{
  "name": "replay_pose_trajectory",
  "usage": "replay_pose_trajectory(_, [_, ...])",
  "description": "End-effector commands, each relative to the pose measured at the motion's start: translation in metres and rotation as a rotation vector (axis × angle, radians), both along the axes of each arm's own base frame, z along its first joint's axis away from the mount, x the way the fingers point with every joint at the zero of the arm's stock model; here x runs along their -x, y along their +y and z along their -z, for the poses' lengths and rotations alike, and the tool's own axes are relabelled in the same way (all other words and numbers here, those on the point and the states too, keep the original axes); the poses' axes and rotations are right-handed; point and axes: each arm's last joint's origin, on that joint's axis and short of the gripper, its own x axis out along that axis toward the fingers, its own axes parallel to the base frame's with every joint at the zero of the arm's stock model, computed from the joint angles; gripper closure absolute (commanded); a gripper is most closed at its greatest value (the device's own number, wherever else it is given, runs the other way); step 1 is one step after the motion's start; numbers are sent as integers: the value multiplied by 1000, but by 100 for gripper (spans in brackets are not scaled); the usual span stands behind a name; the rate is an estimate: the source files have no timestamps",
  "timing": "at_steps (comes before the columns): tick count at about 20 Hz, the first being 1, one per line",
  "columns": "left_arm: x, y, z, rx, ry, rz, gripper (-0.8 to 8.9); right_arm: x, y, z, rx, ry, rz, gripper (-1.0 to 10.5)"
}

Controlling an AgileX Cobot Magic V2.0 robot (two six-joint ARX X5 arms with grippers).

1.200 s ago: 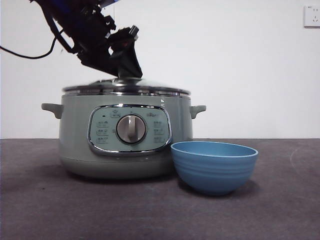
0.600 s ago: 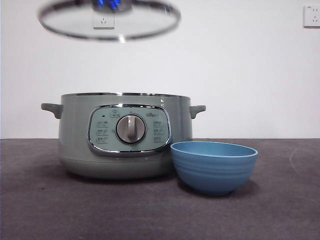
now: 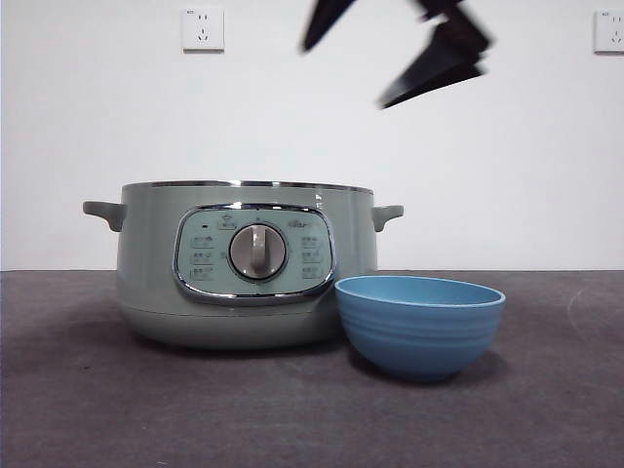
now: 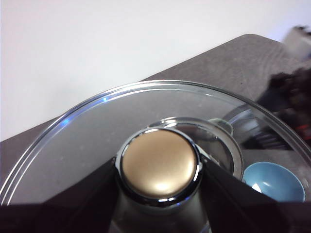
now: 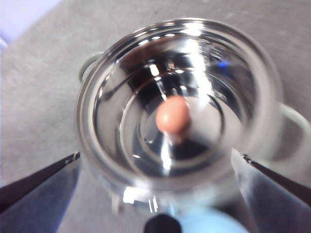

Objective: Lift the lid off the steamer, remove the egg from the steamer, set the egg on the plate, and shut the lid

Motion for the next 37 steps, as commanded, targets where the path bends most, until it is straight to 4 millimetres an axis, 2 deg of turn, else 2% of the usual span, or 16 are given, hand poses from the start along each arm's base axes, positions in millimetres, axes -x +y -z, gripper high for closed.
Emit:
replay_pose_trajectory(1, [16, 8, -13, 62, -74, -6, 822, -19, 31, 8, 44, -8, -19, 351])
replay_pose_trajectory(4, [27, 14, -12, 63, -75, -6, 822, -45, 67, 19, 95, -18, -25, 352])
replay_pose_trajectory(8, [30, 15, -9, 49, -48, -6, 822, -73, 93, 44, 133, -2, -15, 353])
replay_pose_trajectory(16, [30, 15, -9, 50, -50, -4, 822, -92, 107, 101, 252, 37, -17, 353])
replay_pose_trajectory(19, [30, 15, -9, 51, -49, 2, 822, -94, 109, 114, 271, 56, -20, 356])
replay_pose_trajectory(21, [30, 15, -9, 51, -48, 2, 822, -96, 110, 123, 283, 72, -22, 415])
replay_pose_trajectory(24, [30, 15, -9, 51, -48, 2, 822, -97, 111, 131, 296, 88, -23, 433])
replay_pose_trajectory(29, [30, 15, -8, 43, -33, 2, 822, -97, 112, 132, 293, 94, -29, 910])
replay_pose_trajectory(30, [30, 15, -8, 43, -32, 2, 822, -97, 112, 132, 288, 97, -34, 963])
replay_pose_trajectory(32, [30, 15, -8, 43, -33, 2, 822, -95, 114, 131, 276, 100, -50, 962])
replay_pose_trajectory(33, [30, 15, -8, 43, -33, 2, 822, -94, 113, 125, 268, 90, -49, 962])
replay_pose_trajectory(35, [30, 15, -8, 43, -33, 1, 822, -87, 108, 93, 230, 38, -41, 962])
replay_pose_trajectory(37, [30, 15, -8, 44, -33, 1, 822, -70, 93, 47, 195, -7, -36, 963])
